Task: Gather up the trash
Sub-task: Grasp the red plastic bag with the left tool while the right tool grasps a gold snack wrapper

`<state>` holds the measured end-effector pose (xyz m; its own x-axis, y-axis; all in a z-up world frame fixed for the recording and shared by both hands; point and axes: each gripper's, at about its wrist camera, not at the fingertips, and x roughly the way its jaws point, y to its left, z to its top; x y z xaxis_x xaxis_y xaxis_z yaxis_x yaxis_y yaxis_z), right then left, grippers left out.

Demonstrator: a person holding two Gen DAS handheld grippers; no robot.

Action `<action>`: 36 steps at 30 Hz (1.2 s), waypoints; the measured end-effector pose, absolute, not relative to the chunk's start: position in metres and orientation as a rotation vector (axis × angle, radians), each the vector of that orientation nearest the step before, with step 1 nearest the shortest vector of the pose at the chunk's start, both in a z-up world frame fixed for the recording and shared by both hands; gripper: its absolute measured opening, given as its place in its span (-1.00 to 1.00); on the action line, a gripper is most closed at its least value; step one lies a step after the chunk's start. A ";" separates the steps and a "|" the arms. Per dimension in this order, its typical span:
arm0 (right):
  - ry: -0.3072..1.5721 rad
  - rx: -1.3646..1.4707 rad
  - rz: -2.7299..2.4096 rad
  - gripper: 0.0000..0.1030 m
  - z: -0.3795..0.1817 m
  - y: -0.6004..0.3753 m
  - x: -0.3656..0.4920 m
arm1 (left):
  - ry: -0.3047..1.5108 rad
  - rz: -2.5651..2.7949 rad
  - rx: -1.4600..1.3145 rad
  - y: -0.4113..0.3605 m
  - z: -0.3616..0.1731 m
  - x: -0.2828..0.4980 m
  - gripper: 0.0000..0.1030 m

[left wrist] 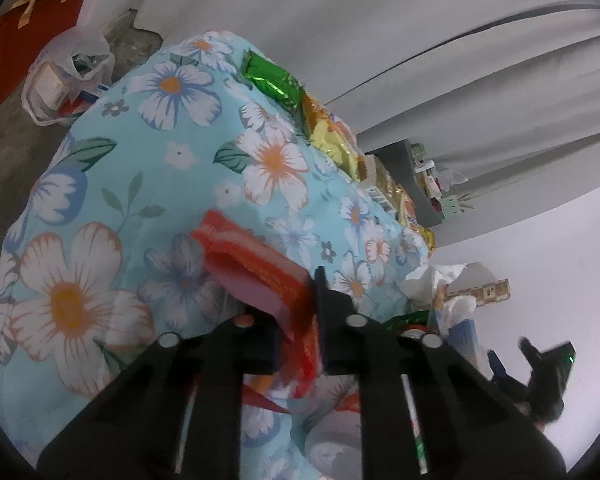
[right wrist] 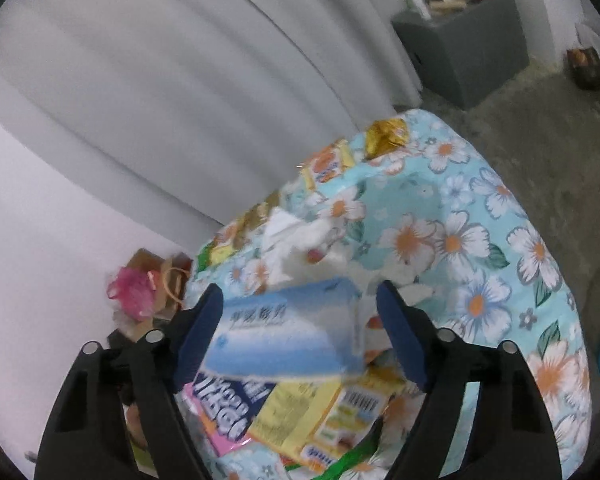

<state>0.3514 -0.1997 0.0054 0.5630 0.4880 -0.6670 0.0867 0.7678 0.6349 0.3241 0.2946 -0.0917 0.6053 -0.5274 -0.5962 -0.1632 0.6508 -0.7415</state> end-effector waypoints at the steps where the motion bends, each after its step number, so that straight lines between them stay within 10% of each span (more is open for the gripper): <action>1: 0.960 0.698 0.275 0.36 0.004 -0.199 0.351 | 0.910 -0.247 -0.860 0.295 -0.089 0.322 -0.82; 36: 1.019 1.130 0.390 -0.17 -0.071 -0.208 0.220 | 0.726 -0.410 -0.719 0.263 -0.051 0.112 -0.85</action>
<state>0.2204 -0.2082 -0.0709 0.5176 0.7150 -0.4700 0.2182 0.4208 0.8805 0.1117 0.2629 -0.0514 0.6860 -0.5674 -0.4554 0.0961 0.6911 -0.7163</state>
